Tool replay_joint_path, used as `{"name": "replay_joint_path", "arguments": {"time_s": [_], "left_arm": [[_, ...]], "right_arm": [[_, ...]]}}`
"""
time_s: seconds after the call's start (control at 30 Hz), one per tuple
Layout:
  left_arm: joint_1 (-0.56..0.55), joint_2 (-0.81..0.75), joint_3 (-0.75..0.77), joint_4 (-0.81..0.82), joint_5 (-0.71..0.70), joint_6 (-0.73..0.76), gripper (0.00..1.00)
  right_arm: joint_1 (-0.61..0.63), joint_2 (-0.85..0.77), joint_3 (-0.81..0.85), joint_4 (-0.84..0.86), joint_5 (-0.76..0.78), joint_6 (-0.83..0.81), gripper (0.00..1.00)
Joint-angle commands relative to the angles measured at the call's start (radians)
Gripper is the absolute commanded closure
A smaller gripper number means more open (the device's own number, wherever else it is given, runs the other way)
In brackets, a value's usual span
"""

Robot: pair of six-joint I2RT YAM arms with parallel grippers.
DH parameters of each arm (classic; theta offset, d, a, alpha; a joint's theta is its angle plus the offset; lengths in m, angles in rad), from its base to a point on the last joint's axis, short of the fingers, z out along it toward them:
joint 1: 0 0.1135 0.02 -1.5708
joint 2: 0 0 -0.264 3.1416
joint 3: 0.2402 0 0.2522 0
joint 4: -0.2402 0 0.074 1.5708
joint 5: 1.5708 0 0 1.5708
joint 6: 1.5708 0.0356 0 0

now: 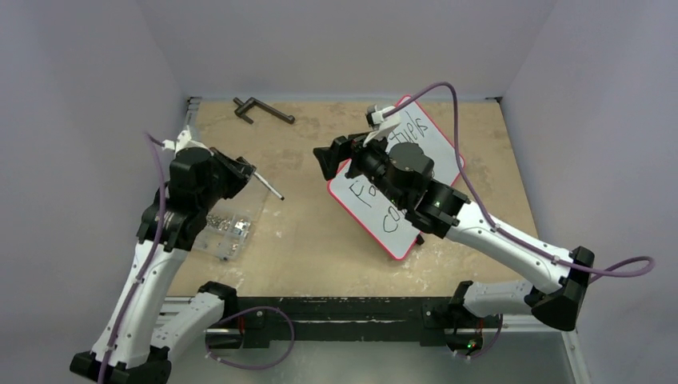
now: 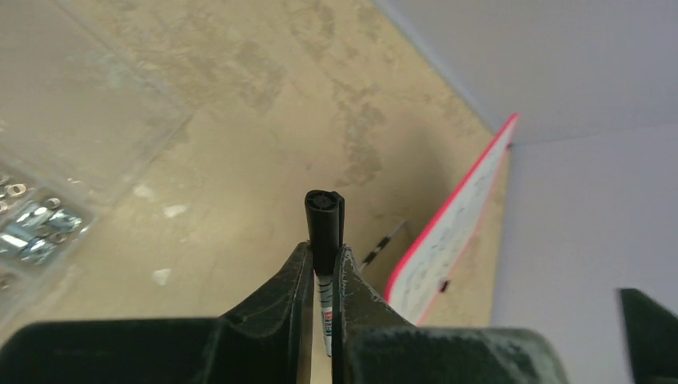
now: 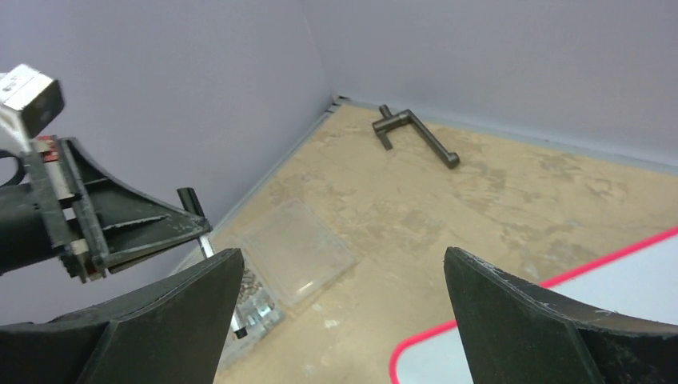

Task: Write a sentence on the whiteboard
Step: Place the whiteboard marker at the corner of the board, then reset both arms

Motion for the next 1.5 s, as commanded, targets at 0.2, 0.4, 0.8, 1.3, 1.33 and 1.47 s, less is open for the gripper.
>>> {"name": "replay_joint_path", "arguments": {"time_s": [0.2, 0.4, 0.8, 1.3, 1.33, 1.47], "left_arm": [[0.000, 0.267, -0.038, -0.159, 0.114, 0.358, 1.00], [-0.013, 0.401, -0.097, -0.102, 0.103, 0.378, 1.00], [-0.103, 0.703, -0.128, 0.023, 0.067, 0.354, 1.00], [-0.104, 0.608, -0.168, 0.040, 0.058, 0.366, 0.17], [-0.105, 0.574, -0.162, 0.030, 0.058, 0.375, 0.16], [-0.105, 0.460, -0.111, -0.054, 0.028, 0.408, 0.13]], "right_arm": [[0.001, -0.130, -0.068, -0.174, 0.180, -0.034, 0.01], [0.002, -0.201, -0.152, -0.200, 0.200, 0.009, 0.01], [0.001, -0.285, -0.226, -0.249, 0.204, 0.031, 0.01], [0.001, -0.317, -0.230, -0.260, 0.215, 0.011, 0.01], [0.001, -0.321, -0.232, -0.257, 0.215, 0.011, 0.01], [0.001, -0.332, -0.228, -0.267, 0.222, 0.031, 0.01]]}}
